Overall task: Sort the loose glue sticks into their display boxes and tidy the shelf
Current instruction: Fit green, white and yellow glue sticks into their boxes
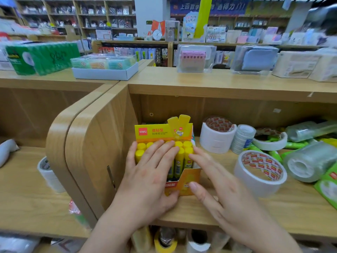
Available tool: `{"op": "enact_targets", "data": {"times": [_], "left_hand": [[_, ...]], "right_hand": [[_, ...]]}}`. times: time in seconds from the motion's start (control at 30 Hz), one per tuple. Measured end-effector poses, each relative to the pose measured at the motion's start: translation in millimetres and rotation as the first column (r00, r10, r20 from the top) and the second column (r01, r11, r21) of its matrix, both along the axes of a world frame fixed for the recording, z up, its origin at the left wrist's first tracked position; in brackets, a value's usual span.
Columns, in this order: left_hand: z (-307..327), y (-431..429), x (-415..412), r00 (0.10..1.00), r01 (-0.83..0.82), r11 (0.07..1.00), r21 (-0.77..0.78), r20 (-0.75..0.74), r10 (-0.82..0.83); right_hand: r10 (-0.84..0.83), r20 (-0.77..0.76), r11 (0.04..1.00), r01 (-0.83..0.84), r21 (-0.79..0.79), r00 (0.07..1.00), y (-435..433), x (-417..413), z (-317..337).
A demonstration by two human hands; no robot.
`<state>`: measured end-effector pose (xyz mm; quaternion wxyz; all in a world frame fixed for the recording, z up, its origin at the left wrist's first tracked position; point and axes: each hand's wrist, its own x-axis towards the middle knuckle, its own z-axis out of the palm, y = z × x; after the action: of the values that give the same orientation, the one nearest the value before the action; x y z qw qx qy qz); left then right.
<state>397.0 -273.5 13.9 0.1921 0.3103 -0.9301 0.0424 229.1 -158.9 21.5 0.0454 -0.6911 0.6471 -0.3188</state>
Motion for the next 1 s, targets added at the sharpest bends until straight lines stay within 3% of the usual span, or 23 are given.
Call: {"op": "enact_targets", "data": {"times": [0.17, 0.3, 0.47, 0.53, 0.67, 0.83, 0.93, 1.0], "left_hand": [[1, -1, -2, 0.997, -0.047, 0.999, -0.003, 0.059, 0.047], [0, 10, -1, 0.997, 0.004, 1.0, -0.011, -0.077, -0.004], [5, 43, -31, 0.892, 0.222, 0.964, -0.149, -0.368, -0.263], [2, 57, -51, 0.89, 0.252, 0.952, -0.174, -0.344, -0.299], [2, 73, -84, 0.983, 0.094, 0.973, -0.211, -0.135, -0.124], [9, 87, -127, 0.946, 0.248, 0.965, 0.087, -0.236, -0.222], [-2, 88, -150, 0.979, 0.202, 0.96, 0.194, -0.033, -0.199], [-8, 87, -155, 0.989, 0.136, 0.976, 0.173, 0.028, -0.143]], "right_hand": [[-0.173, 0.033, 0.975, 0.175, -0.133, 0.984, 23, -14, 0], [-0.359, -0.043, 0.906, 0.337, -0.256, 0.932, 44, -43, 3], [-0.528, -0.102, 0.848, 0.529, -0.011, 0.843, 64, -77, -4], [-0.516, -0.111, 0.846, 0.526, 0.089, 0.849, 67, -86, -7], [-0.445, -0.126, 0.879, 0.46, 0.128, 0.886, 70, -100, -19], [-0.264, -0.023, 0.964, 0.265, 0.032, 0.964, 71, -116, -33], [-0.118, 0.077, 0.993, 0.119, -0.009, 0.99, 70, -124, -36], [-0.065, 0.122, 0.997, 0.069, -0.029, 0.99, 70, -131, -38]]}}
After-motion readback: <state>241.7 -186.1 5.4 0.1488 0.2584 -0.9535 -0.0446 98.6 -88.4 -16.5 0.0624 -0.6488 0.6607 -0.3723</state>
